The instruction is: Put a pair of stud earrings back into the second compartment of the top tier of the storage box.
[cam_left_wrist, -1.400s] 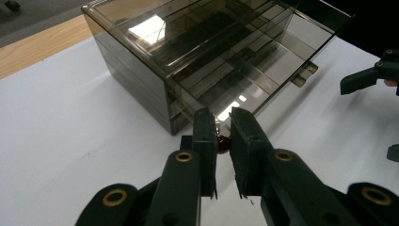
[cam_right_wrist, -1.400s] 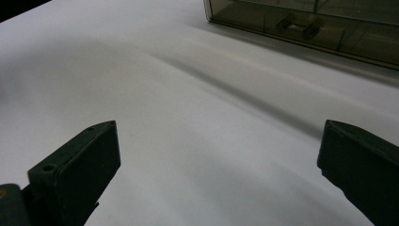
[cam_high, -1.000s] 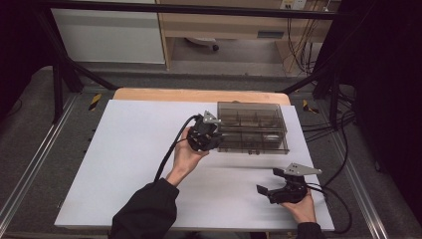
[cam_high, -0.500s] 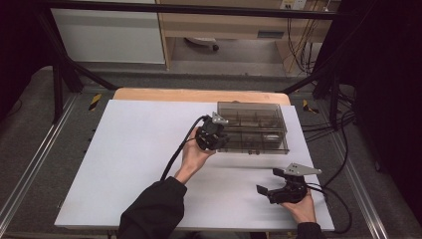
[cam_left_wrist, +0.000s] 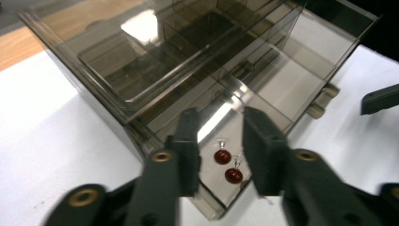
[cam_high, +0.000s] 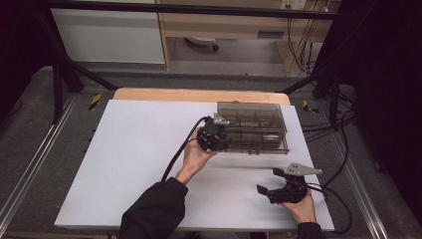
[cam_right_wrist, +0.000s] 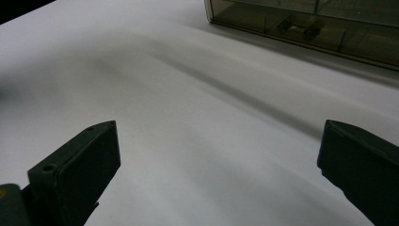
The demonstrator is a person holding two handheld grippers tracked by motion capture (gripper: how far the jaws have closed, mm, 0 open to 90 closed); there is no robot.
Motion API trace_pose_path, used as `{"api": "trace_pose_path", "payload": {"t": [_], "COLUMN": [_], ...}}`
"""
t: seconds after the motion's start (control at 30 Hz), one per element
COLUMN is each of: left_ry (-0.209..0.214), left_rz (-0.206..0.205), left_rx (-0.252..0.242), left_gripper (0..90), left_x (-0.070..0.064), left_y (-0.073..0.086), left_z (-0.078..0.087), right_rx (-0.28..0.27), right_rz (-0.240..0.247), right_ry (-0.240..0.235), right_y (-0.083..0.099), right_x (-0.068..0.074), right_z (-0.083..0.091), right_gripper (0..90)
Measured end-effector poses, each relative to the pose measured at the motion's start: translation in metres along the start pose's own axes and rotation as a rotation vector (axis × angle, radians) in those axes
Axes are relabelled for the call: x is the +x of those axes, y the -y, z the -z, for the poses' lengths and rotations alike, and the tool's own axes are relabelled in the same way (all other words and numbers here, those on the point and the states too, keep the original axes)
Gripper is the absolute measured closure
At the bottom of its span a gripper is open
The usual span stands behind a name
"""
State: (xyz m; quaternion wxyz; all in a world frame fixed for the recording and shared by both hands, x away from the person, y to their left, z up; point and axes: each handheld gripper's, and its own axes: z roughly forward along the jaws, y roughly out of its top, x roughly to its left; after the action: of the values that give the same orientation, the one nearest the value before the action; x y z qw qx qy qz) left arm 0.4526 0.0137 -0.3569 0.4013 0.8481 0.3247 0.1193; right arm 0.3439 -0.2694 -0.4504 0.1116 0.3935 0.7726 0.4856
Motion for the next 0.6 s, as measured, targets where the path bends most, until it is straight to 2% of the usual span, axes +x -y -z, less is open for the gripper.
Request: {"api": "trace_pose_path", "payload": {"t": [0.17, 0.23, 0.33, 0.43, 0.57, 0.6], "left_ry": [-0.008, -0.023, -0.023, -0.021, -0.03, -0.042], "left_rz": [-0.009, -0.017, -0.003, 0.0, -0.007, -0.01], "left_rx": [-0.03, -0.052, -0.074, -0.071, -0.065, -0.067], "left_gripper": [50.6, 47.9, 38.9, 34.9, 24.2, 21.3], "left_x": [0.004, 0.008, 0.017, 0.024, 0.033, 0.037], "left_y": [0.003, 0.007, 0.016, 0.023, 0.035, 0.043], "left_z": [0.016, 0.027, 0.044, 0.052, 0.063, 0.068], "right_rx": [0.0, 0.001, 0.001, 0.001, 0.002, 0.003], "right_rz": [0.001, 0.001, 0.001, 0.0, 0.0, 0.0], "right_ry": [0.001, 0.002, 0.004, 0.003, 0.004, 0.005], "right_y": [0.0, 0.0, 0.0, 0.0, 0.0, 0.0], "right_x": [0.0, 0.0, 0.0, 0.0, 0.0, 0.0], "right_z": [0.0, 0.0, 0.0, 0.0, 0.0, -0.001], "right_gripper": [0.5, 0.5, 0.5, 0.5, 0.5, 0.5]}}
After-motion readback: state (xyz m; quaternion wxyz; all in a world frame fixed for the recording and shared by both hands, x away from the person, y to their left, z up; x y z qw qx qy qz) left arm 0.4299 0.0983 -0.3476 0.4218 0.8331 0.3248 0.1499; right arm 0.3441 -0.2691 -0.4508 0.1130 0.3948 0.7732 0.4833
